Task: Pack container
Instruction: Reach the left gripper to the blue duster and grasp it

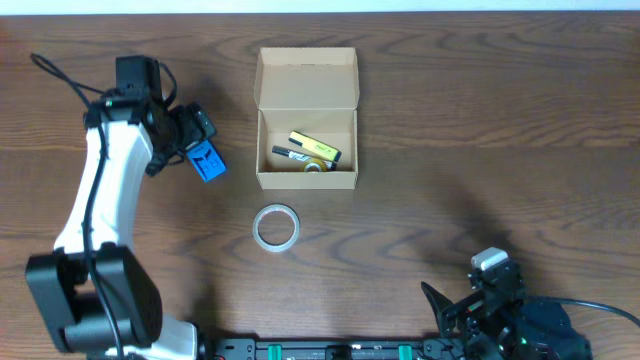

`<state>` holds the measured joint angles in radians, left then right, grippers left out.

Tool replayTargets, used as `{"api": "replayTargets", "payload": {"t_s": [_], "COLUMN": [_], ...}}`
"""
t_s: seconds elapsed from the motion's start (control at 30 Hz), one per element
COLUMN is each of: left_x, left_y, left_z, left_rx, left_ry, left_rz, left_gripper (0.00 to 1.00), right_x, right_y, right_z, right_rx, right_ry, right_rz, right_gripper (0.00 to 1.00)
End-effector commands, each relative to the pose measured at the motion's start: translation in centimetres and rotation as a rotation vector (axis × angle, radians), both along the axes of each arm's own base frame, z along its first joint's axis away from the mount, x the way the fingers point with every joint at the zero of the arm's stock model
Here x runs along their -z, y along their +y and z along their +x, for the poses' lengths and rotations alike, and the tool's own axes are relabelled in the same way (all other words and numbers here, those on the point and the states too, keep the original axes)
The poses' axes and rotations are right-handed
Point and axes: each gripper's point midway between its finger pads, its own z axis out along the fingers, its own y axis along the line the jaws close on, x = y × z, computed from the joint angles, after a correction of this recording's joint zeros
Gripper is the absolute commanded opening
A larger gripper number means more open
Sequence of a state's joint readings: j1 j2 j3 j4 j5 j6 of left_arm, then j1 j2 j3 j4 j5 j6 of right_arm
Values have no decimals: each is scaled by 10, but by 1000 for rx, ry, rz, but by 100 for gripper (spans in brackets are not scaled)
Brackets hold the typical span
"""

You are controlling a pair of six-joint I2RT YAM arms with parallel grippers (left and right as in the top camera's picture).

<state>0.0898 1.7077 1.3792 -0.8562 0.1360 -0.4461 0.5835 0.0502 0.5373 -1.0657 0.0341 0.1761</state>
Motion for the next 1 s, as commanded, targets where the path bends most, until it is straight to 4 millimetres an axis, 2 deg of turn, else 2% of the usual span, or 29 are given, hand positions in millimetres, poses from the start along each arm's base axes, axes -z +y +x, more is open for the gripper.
{"api": "replayTargets", "payload": {"t_s": [0.0,0.2,0.47,0.83,0.93,0.97], "left_x": [10,40,79,113,119,122], "left_y": [10,12,12,11,11,11], "left_z": [11,19,15,17,20,21], "left_rx": [-60,-65,-64,-62,-62,-61], "left_ry": [56,165,274,324,319,318], "left_rz": [23,12,3,-6,-8,-11], "left_gripper": [96,96,96,96,100,94], "right_x": [-1,-1,-1,-1,-1,-1], "right_y": [-2,-2,-2,-2,-2,-2], "right_z": [1,1,1,1,1,1], "right_rx": [19,19,19,19,19,19], "right_ry": [-3,-3,-3,-3,-3,-3], "right_rz": [8,8,8,8,8,8], "right_gripper": [99,99,99,99,99,99]}}
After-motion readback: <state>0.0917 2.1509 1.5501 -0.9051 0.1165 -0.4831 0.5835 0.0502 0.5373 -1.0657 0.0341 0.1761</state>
